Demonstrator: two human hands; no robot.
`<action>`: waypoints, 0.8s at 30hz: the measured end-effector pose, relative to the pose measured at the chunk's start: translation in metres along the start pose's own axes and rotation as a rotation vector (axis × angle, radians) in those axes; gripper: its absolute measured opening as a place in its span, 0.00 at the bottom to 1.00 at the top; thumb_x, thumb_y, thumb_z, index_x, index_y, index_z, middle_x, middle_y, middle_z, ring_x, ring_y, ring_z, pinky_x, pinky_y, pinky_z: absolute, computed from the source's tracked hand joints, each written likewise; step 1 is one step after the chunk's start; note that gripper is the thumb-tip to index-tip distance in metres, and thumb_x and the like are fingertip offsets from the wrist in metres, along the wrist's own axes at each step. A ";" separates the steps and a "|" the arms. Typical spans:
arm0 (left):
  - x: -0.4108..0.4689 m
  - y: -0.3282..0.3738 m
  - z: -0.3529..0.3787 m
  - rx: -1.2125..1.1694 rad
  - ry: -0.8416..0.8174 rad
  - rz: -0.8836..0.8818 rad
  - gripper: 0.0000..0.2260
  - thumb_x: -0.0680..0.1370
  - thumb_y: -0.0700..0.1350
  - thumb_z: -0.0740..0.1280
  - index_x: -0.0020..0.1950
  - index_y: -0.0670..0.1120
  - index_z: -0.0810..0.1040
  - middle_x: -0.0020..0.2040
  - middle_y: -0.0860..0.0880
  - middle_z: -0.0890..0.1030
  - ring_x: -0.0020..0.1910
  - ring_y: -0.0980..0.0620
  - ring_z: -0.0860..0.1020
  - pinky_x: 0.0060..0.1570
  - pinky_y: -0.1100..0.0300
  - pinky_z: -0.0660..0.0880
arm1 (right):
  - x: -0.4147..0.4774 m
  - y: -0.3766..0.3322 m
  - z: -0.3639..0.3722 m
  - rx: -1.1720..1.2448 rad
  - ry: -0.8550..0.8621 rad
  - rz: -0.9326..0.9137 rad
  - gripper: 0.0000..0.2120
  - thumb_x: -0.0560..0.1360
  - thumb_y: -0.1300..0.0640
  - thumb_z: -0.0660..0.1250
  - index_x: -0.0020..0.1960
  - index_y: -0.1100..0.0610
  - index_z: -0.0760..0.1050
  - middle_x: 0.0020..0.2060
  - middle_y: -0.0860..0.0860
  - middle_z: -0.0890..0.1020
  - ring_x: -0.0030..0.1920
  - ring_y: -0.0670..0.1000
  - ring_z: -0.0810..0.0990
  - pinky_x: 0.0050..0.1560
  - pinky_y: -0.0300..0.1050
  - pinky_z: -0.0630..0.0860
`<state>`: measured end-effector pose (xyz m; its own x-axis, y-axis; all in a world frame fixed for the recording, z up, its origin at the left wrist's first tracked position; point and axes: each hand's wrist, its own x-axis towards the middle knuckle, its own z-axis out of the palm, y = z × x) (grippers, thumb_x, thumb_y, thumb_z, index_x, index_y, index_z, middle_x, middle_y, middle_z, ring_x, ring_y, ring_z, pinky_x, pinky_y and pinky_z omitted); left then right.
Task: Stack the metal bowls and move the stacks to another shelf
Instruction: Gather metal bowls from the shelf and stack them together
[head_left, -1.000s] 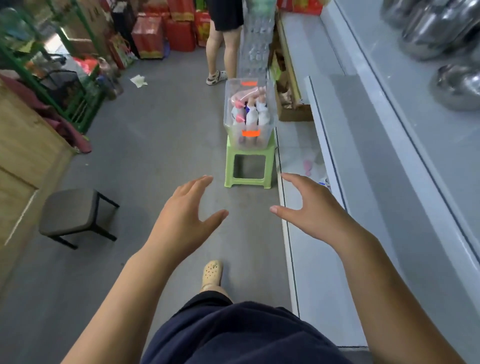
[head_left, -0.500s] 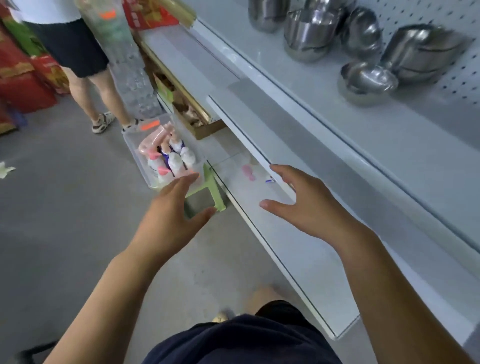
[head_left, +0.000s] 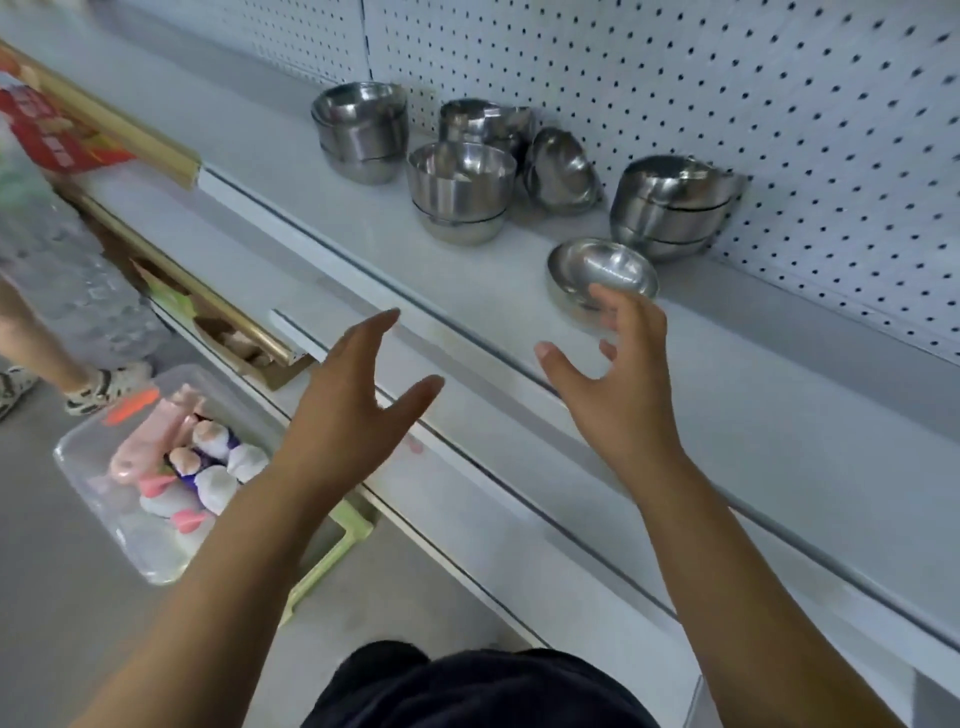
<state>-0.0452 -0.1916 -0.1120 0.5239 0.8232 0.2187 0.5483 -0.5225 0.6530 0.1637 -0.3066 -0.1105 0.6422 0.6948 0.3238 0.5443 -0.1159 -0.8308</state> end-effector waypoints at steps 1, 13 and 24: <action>0.010 0.000 0.002 -0.016 0.012 0.004 0.34 0.76 0.61 0.70 0.79 0.51 0.65 0.76 0.49 0.71 0.74 0.49 0.71 0.69 0.50 0.70 | 0.006 0.005 0.004 -0.015 0.029 -0.012 0.30 0.74 0.53 0.78 0.71 0.50 0.70 0.67 0.43 0.67 0.69 0.48 0.71 0.70 0.41 0.70; 0.151 -0.009 0.027 -0.273 0.079 0.056 0.38 0.77 0.57 0.73 0.81 0.55 0.58 0.81 0.46 0.59 0.80 0.48 0.61 0.73 0.53 0.65 | 0.049 0.030 0.022 -0.098 0.320 0.253 0.32 0.70 0.50 0.80 0.69 0.48 0.70 0.77 0.50 0.58 0.77 0.49 0.56 0.53 0.19 0.61; 0.232 -0.047 0.053 -0.493 -0.030 0.166 0.48 0.70 0.53 0.81 0.81 0.56 0.53 0.76 0.50 0.66 0.72 0.52 0.71 0.68 0.54 0.73 | 0.085 0.024 0.070 -0.080 0.515 0.337 0.49 0.62 0.41 0.84 0.76 0.46 0.62 0.74 0.47 0.62 0.73 0.51 0.66 0.70 0.50 0.74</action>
<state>0.0851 0.0127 -0.1305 0.6005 0.7273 0.3322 0.0878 -0.4729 0.8767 0.1935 -0.2004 -0.1348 0.9529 0.1812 0.2433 0.2924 -0.3359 -0.8953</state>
